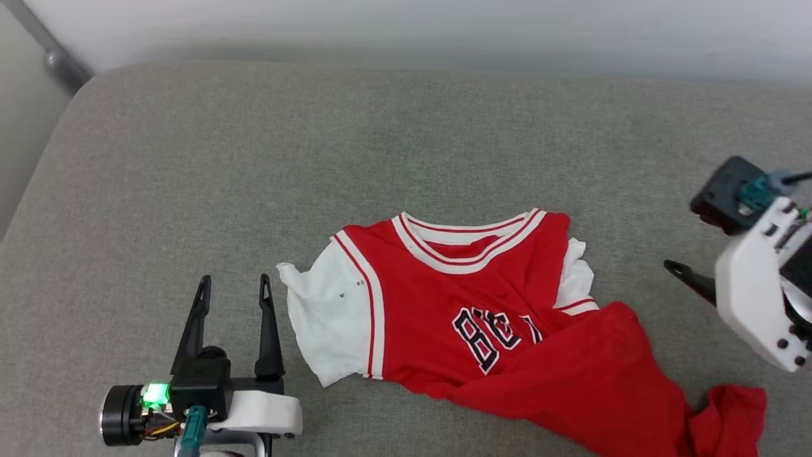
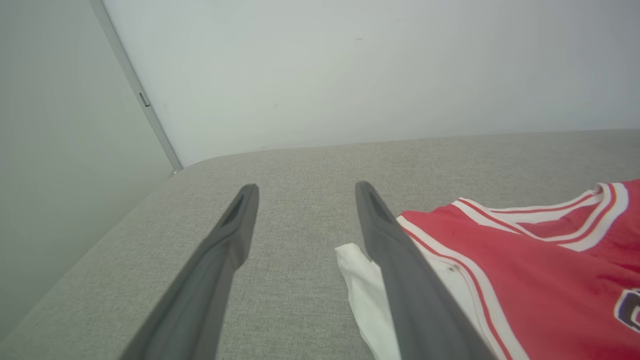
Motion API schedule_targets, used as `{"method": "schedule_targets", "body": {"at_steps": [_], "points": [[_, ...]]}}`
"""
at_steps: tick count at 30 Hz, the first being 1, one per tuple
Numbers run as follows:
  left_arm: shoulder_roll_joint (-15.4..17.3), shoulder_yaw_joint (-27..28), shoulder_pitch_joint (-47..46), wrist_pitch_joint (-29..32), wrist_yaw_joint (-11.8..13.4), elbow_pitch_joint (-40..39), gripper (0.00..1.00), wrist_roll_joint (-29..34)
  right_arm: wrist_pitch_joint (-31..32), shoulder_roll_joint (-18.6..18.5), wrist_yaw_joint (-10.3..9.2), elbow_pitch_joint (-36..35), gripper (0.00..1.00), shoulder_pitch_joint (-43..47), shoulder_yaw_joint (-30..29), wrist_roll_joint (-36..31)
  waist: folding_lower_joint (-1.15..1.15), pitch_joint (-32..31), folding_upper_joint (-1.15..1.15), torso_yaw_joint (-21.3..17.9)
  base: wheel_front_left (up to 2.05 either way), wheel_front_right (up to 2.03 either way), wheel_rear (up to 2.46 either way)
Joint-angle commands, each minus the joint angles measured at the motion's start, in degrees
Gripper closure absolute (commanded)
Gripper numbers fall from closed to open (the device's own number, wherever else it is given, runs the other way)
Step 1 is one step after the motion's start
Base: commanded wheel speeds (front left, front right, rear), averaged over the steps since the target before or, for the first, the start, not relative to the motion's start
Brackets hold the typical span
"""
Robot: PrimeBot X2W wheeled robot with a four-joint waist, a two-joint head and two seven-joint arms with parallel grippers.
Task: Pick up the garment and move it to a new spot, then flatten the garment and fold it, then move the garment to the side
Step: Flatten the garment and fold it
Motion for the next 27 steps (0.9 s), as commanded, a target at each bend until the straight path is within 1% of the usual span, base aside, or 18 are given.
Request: {"method": "schedule_targets", "body": {"at_steps": [1, 3, 6, 9, 11, 12, 13, 17, 21, 22, 23, 27], "points": [[-0.2, -0.2, -0.9, -0.1, -0.1, -0.2, 0.00, 0.4, 1.1, 0.6, -0.06, 0.7, 0.00, -1.8, 1.2, 0.3, 0.00, 1.7, 0.00, 1.4, 0.00, 0.00, 0.00], [-0.5, -0.6, -1.8, -0.1, -0.2, -0.3, 0.00, 0.5, 4.7, 2.4, -0.06, 3.5, 0.00, -6.6, 6.4, 1.1, 0.00, 2.9, 0.00, 2.3, 0.00, 0.00, 0.00], [-1.0, -1.2, -3.3, -0.1, -0.3, -0.4, 0.00, 0.2, 7.7, 4.8, -0.06, 8.0, 0.00, -12.8, 12.8, 2.0, 0.00, 5.0, 0.00, 3.8, 0.00, 0.00, 0.00], [-1.5, -1.7, -4.7, -0.1, -0.4, -0.5, 0.00, -0.1, 8.5, 7.1, -0.06, 12.1, 0.00, -17.5, 18.6, 2.9, 0.00, 7.0, 0.00, 5.0, 0.00, 0.00, 0.00], [-1.7, -1.9, -5.5, -0.1, -0.5, -0.5, 0.00, -0.3, 7.9, 8.3, -0.06, 14.8, 0.00, -20.1, 21.9, 3.4, 0.00, 8.4, 0.00, 5.6, 0.00, 0.00, 0.00], [-2.0, -2.2, -6.6, -0.1, -0.5, -0.3, 0.00, -0.4, 6.9, 9.7, -0.06, 18.7, 0.00, -22.6, 27.0, 4.4, 0.00, 9.9, 0.00, 6.4, 0.00, 0.00, 0.00], [-2.0, -2.3, -7.0, -0.1, -0.5, -0.3, 0.00, -0.5, 6.7, 9.8, -0.06, 19.7, 0.00, -23.2, 28.8, 4.6, 0.00, 10.4, 0.00, 6.6, 0.00, 0.00, 0.00], [-2.2, -2.4, -8.0, -0.1, -0.4, -0.2, 0.00, -0.9, 4.5, 10.4, -0.06, 23.3, 0.00, -24.1, 33.9, 6.4, 0.00, 11.6, 0.00, 7.2, 0.00, 0.00, 0.00], [-2.4, -2.1, -8.2, -0.1, -0.6, 0.1, 0.00, -0.9, 2.3, 10.8, -0.08, 25.2, 0.00, -23.0, 36.4, 6.8, 0.00, 12.1, 0.00, 7.3, 0.00, 0.00, 0.00], [-2.4, -1.9, -8.2, -0.1, -0.6, 0.2, 0.00, -0.9, 1.7, 10.9, -0.08, 25.3, 0.80, -23.1, 36.6, 6.3, 0.00, 12.1, 0.00, 7.2, 0.00, 0.00, 0.00], [-2.4, -1.7, -8.2, -0.1, -0.6, 0.3, 0.00, -0.9, 1.1, 11.0, -0.08, 25.5, 1.00, -23.3, 36.7, 6.2, 0.00, 11.9, 0.00, 7.0, 0.00, 0.00, 0.00], [-2.4, -0.7, -7.5, -0.1, -0.8, 0.8, 0.00, -0.5, -2.4, 11.0, -0.08, 25.8, 1.00, -25.8, 36.5, 5.9, 0.00, 10.3, 0.00, 5.6, 0.00, 0.00, 0.00]]}}
